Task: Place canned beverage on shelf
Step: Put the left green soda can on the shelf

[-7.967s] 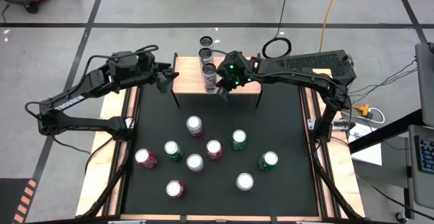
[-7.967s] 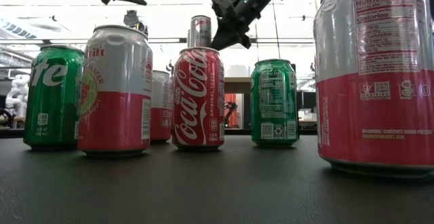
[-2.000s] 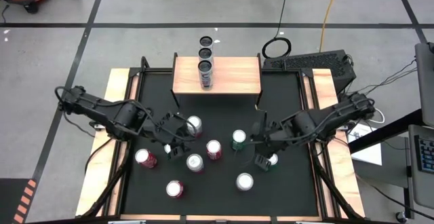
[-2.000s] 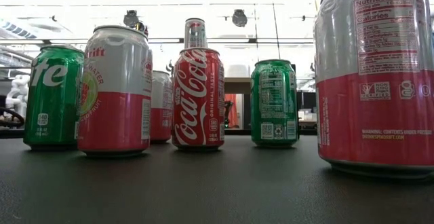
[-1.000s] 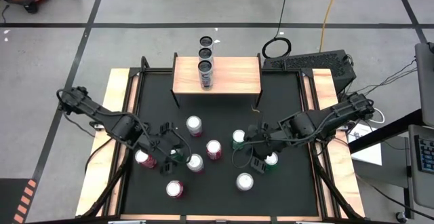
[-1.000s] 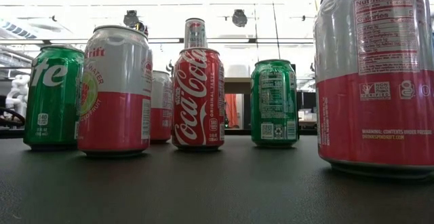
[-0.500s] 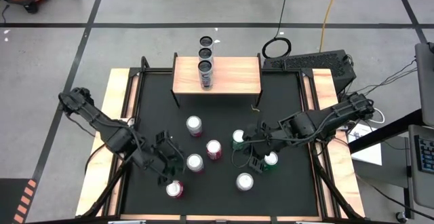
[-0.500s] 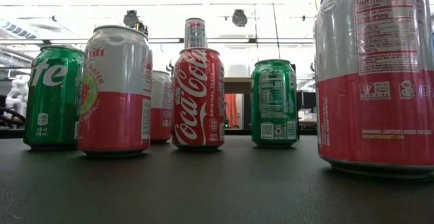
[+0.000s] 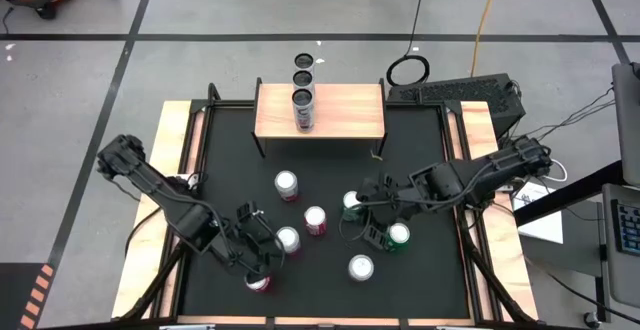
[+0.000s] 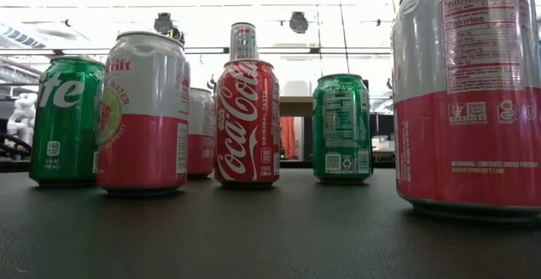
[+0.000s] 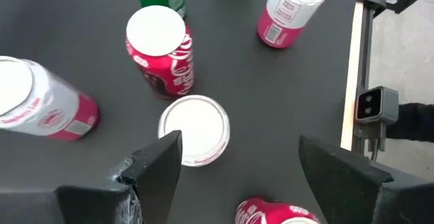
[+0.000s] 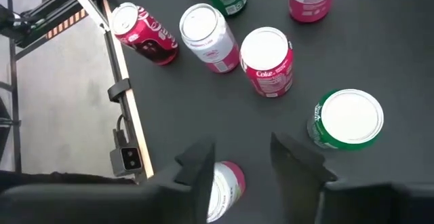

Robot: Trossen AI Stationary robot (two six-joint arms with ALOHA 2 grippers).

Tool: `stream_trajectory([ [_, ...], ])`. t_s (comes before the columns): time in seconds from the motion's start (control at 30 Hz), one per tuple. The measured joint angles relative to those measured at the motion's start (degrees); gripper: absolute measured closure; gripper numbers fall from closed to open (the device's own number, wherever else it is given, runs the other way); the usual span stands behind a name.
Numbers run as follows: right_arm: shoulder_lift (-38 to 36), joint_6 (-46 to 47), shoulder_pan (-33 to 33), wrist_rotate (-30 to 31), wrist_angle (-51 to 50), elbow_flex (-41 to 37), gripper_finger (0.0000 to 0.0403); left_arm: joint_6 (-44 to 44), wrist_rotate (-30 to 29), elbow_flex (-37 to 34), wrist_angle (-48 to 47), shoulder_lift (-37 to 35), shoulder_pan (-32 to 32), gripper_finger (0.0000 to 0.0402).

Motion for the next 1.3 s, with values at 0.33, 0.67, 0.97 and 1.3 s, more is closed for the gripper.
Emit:
stream_trajectory([
  [0.33, 3.35, -4.26, -0.15, 1.38, -2.9, 0.0, 0.0174, -0.01, -0.61, -0.01, 6.22, 0.76, 0.48, 0.0104],
  [0.67, 9.11, -15.55, -4.8, -1.2, -2.43, 0.0, 0.0081, -0.07, -1.22, 0.0, 6.1, 0.76, 0.61, 0.0104],
  [0.97, 9.42, -28.65, -11.44, -6.15, -3.5, 0.0, 0.0067, -0.44, -1.23, 0.0, 5.59, 0.75, 0.55, 0.0104],
  [1.3, 9.38, -30.35, -16.59, -15.21, -0.64, -6.24, 0.0061, -1.72, -1.88, 0.0, 5.58, 0.75, 0.55, 0.0104],
])
